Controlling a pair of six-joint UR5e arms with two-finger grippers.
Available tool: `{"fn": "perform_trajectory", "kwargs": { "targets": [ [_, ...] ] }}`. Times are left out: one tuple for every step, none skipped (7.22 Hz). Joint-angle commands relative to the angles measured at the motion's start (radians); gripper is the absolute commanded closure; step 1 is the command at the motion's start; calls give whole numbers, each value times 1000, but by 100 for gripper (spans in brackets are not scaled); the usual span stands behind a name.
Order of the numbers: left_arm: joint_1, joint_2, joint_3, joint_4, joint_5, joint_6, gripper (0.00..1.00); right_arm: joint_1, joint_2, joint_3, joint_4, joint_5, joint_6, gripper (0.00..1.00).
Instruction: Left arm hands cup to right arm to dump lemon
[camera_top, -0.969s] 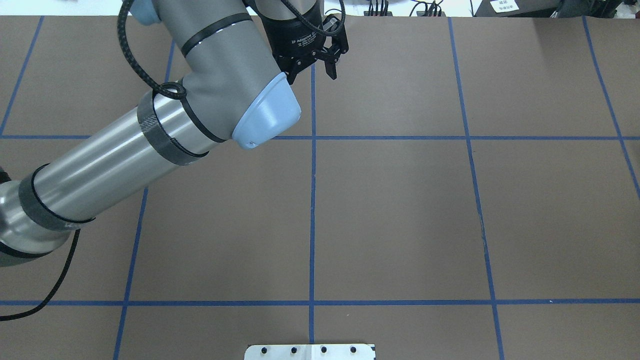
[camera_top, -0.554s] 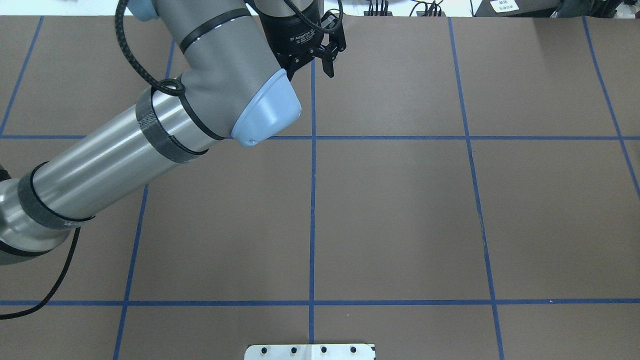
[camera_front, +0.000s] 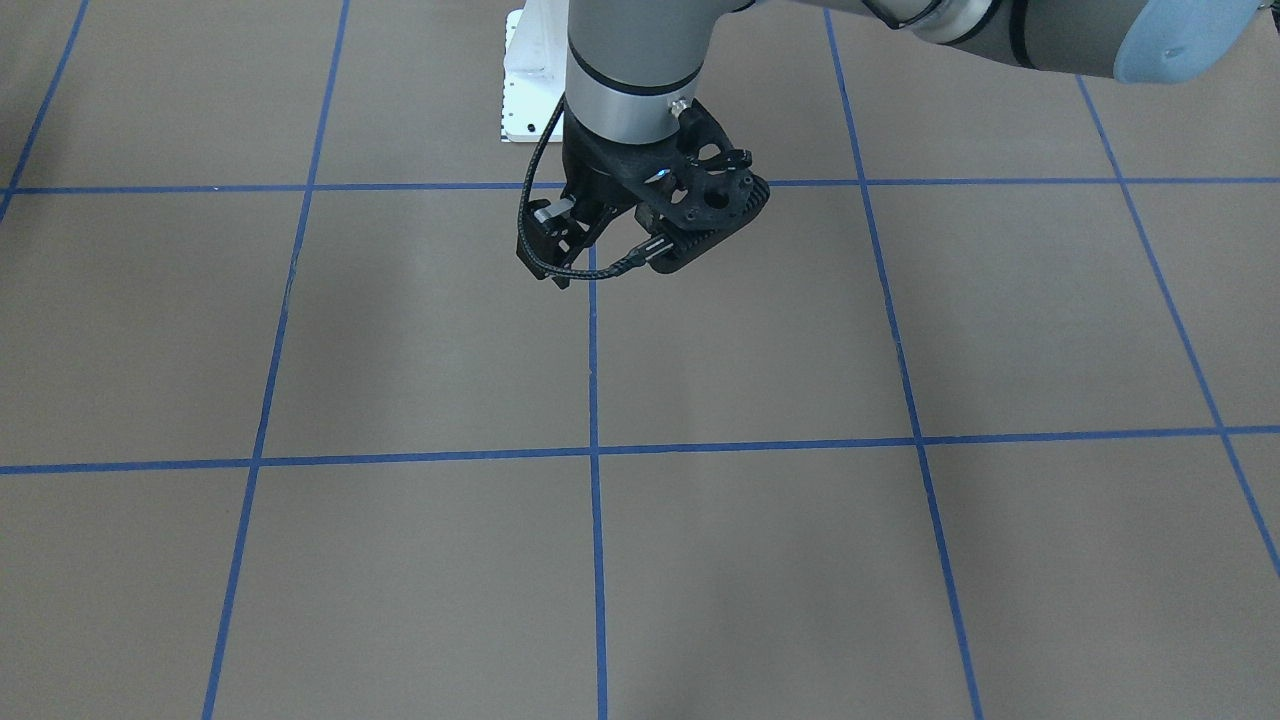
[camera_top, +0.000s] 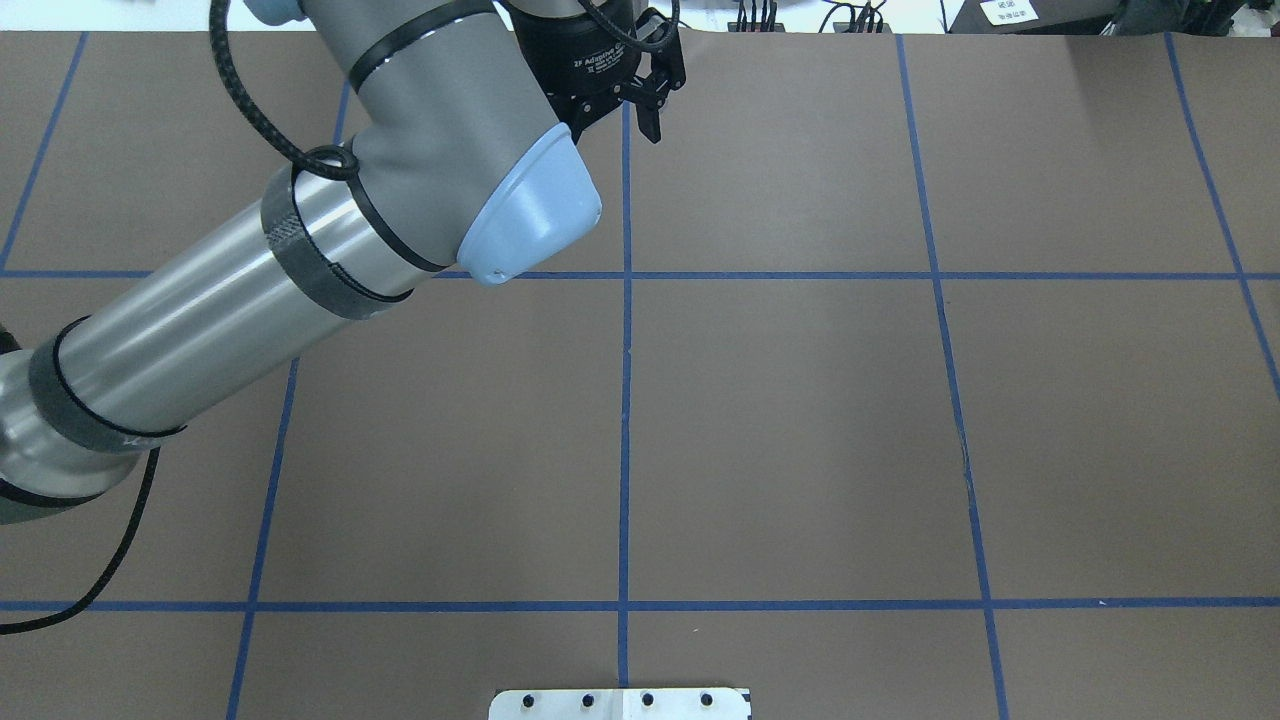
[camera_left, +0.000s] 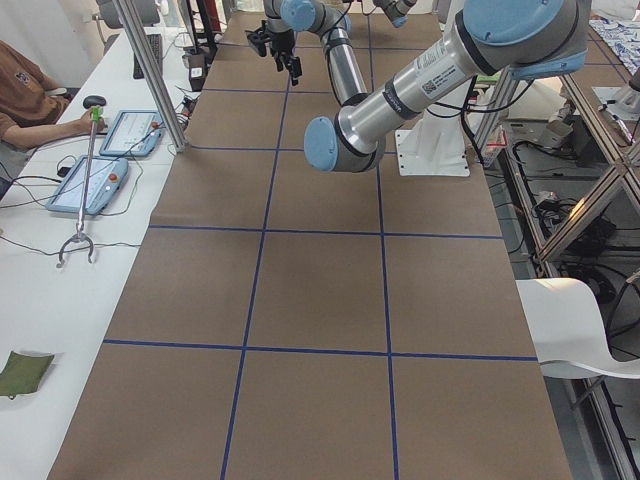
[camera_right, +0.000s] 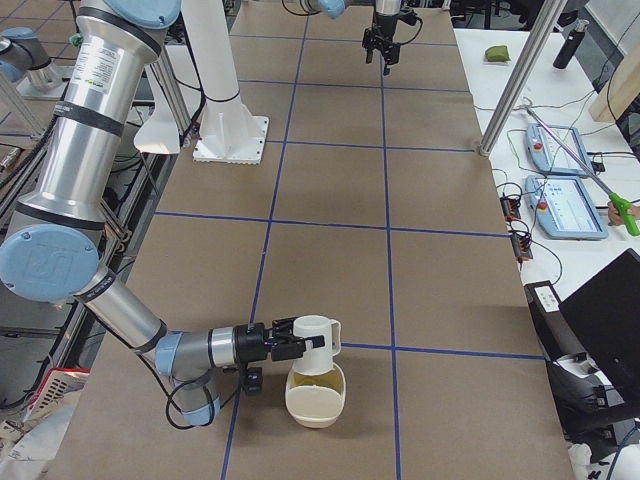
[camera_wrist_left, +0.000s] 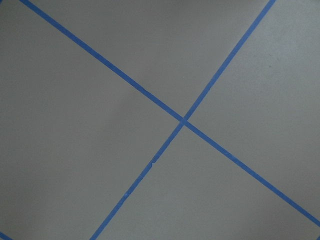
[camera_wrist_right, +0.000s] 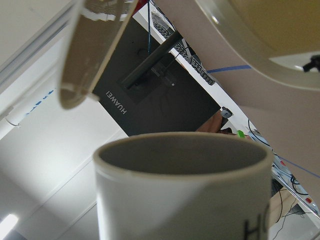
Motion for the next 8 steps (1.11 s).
{"fn": "perform_trajectory", "kwargs": {
  "targets": [
    [-4,-1,-1,0,0,1,0,-2,3,68,-29,121,-81,91],
    [-6,1,1,0,0,1,0,0,-2,143,-149,131,-98,91],
    [-6,1,1,-1,0,1,0,0,-16,189,-185,137,-124,90],
    [-4,2,1,-1,2,1,0,-3,-10,234,-243,135,-234,90],
    [-4,6,3,-1,2,2,0,-3,-5,333,-367,135,-368,86],
    [-4,6,1,-3,2,2,0,-3,-4,461,-541,135,-479,85],
    [-4,6,4,-3,2,2,0,-20,4,557,-671,137,-548,84],
    [-4,4,6,-3,2,1,0,-54,37,605,-759,135,-701,84]
  ]
}}
